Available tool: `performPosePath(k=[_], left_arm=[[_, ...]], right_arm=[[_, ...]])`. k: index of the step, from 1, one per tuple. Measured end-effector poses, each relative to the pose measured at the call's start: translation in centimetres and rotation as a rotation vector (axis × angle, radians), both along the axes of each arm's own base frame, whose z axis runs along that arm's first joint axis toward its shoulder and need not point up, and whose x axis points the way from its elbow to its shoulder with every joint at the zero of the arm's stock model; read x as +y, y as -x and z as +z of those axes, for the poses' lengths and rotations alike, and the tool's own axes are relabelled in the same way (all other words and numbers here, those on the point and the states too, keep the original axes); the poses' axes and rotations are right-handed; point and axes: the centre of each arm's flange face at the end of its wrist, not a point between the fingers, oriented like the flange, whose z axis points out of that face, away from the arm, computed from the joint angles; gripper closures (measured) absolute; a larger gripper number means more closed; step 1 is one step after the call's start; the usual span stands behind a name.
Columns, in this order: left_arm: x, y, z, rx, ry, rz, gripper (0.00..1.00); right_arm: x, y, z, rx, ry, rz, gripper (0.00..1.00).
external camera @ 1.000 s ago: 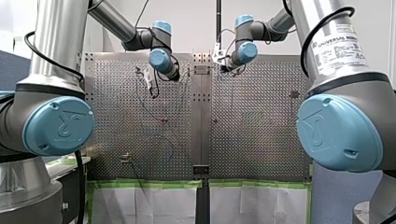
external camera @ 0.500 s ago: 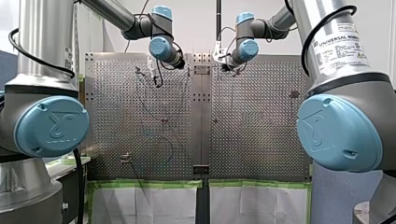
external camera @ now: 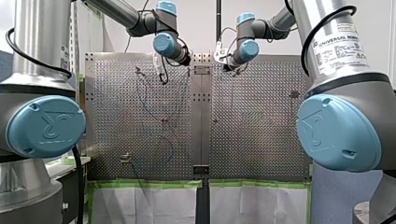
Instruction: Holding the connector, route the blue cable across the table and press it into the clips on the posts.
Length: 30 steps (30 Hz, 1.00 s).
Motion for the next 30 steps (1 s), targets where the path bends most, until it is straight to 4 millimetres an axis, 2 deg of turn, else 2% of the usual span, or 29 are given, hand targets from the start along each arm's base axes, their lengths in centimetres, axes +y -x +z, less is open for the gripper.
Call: performPosePath(k=[16,30], left_arm=[[-6.7,0.4,-1.5,0.077,-0.051,0.006,0.01],[-7.0,-3.4,-2.1,0.069,-0.015,0.095,0.01]], right_arm=[[0.0,0.0,0.0,0.0,0.0,0.0,1.0],[0.0,0.0,0.0,0.0,0.0,0.001,1.0]])
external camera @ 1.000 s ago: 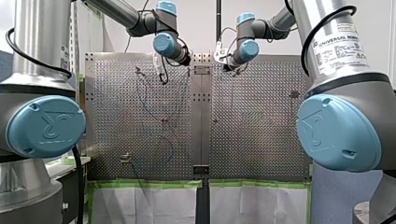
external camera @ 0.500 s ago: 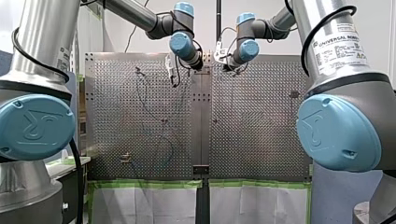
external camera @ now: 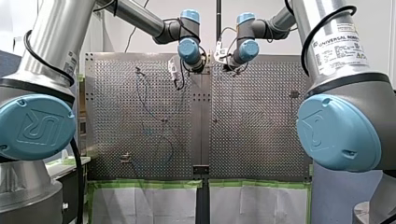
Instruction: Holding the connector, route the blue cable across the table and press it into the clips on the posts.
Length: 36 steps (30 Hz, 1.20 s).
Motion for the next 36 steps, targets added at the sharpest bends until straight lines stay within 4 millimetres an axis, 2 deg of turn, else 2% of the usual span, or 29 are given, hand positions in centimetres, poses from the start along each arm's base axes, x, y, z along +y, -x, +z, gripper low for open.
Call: performPosePath(k=[12,18,21,28,36], left_arm=[[-0.8,-0.9,-0.4,-0.014,0.004,-0.015,0.01],[-1.8,-2.2,-1.2,-0.005,-0.011,0.011,0.01],[-2.0,-2.9,-0.9,-0.009,-0.009,0.017,0.01],[-2.6,-4.0,1.4,-0.043,0.016,0.02,0.01],[-3.9,-5.8,0.3,-0.02,0.0,0.009,0.01]], right_arm=[[0.0,0.0,0.0,0.0,0.001,-0.001,1.0],[0.0,0.0,0.0,0.0,0.0,0.0,1.0],[0.0,0.0,0.0,0.0,0.0,-0.001,1.0],[-0.1,0.1,0.0,0.0,0.0,-0.001,1.0],[-0.1,0.1,0.0,-0.001,0.001,-0.001,1.0]])
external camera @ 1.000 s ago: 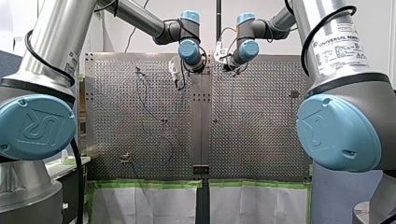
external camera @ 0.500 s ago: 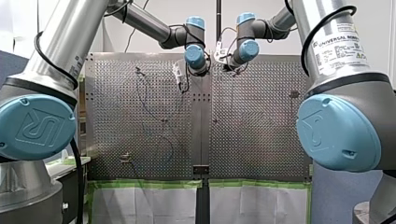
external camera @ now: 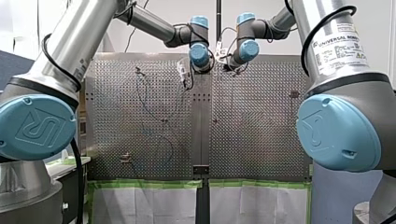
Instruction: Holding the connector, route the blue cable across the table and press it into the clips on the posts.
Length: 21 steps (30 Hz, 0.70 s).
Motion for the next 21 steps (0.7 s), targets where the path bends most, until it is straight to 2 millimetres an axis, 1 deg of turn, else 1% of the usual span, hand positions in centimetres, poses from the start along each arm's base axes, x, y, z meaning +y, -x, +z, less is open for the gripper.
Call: performPosePath(k=[6,10,14,21], left_arm=[[-0.5,-2.1,-1.5,0.009,0.003,0.005,0.01],[-0.2,-3.2,-1.2,0.0,0.011,0.013,0.01],[0.2,-3.7,-1.0,-0.002,0.012,0.02,0.01],[0.6,-3.8,-1.1,0.005,0.007,0.036,0.01]], right_arm=[[0.0,0.0,0.0,0.0,0.0,0.0,1.0],[0.0,0.0,0.0,0.0,0.0,0.0,1.0],[0.0,0.0,0.0,0.0,0.0,0.0,1.0],[0.0,0.0,0.0,0.0,0.0,0.002,1.0]])
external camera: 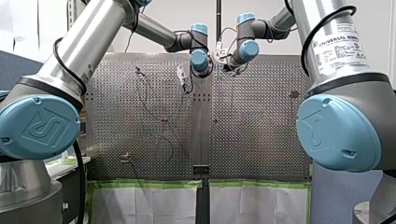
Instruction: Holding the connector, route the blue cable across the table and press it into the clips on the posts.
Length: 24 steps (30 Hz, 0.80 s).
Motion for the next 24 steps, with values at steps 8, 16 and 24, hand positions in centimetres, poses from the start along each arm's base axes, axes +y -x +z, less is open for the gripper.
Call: performPosePath(k=[8,16,24], left_arm=[[-0.2,0.3,0.0,-0.002,-0.006,0.016,0.79],[-0.1,0.5,0.0,-0.001,-0.008,0.05,1.0],[0.0,1.2,-0.9,0.023,-0.01,0.077,1.0]], right_arm=[[0.0,0.0,0.0,0.0,0.0,0.0,1.0],[0.0,0.0,0.0,0.001,-0.001,0.002,1.0],[0.3,-0.1,-0.4,0.004,-0.008,0.005,1.0]])
